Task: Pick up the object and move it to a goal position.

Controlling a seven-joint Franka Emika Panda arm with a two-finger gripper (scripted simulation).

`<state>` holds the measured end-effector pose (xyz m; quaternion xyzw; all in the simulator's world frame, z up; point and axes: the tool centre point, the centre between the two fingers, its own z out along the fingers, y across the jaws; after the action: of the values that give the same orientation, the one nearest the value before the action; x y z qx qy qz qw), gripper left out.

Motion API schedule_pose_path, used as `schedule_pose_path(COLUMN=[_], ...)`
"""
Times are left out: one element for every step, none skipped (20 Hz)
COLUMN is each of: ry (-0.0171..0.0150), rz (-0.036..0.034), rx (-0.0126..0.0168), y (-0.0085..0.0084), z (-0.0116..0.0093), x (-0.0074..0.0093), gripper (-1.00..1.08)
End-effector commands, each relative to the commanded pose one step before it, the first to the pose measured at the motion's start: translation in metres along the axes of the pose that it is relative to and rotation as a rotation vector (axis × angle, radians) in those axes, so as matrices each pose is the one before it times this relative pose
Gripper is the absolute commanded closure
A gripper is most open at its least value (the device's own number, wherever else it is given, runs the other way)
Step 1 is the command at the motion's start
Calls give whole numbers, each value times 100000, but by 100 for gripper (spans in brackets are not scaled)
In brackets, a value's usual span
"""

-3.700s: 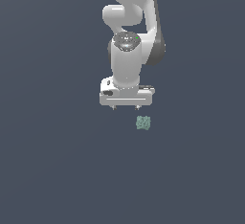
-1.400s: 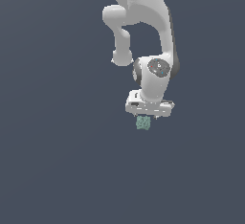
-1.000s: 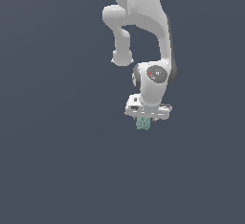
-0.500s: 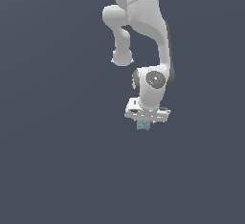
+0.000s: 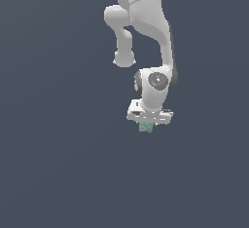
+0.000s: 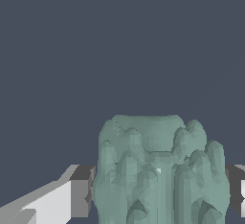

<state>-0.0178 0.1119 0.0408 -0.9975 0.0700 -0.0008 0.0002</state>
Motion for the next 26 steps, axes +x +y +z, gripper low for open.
schedule_pose_path(ry=[-10, 0, 0, 0, 0, 0, 0, 0, 0, 0, 0, -58, 0, 0, 0, 0, 0, 0, 0, 0, -59, 0, 0, 0, 0, -21], rz=[5, 0, 0, 0, 0, 0, 0, 0, 0, 0, 0, 16, 0, 0, 0, 0, 0, 0, 0, 0, -5, 0, 0, 0, 0, -11], rx=[0, 0, 0, 0, 0, 0, 0, 0, 0, 0, 0, 34, 0, 0, 0, 0, 0, 0, 0, 0, 35, 0, 0, 0, 0, -43], y=[290, 272, 348, 424, 500, 574, 648, 721, 794, 866, 937, 1021, 1081, 1153, 1194, 1190, 1186, 1179, 1172, 1151, 1087, 1018, 949, 879, 808, 723], z=[-121, -123, -158, -192, -226, -260, -294, -328, -361, -394, -428, -431, -495, -529, -549, -548, -547, -544, -542, -532, -468, -471, -439, -407, -374, -328], x=[43, 44, 56, 69, 82, 94, 107, 120, 133, 146, 160, 180, 188, 204, 214, 217, 220, 224, 227, 228, 227, 212, 203, 194, 184, 177], gripper=[108, 108, 108, 108, 108, 108, 108, 108, 108, 108, 108, 108, 108, 108, 108, 108, 108, 108, 108, 108, 108, 108, 108, 108, 108, 108])
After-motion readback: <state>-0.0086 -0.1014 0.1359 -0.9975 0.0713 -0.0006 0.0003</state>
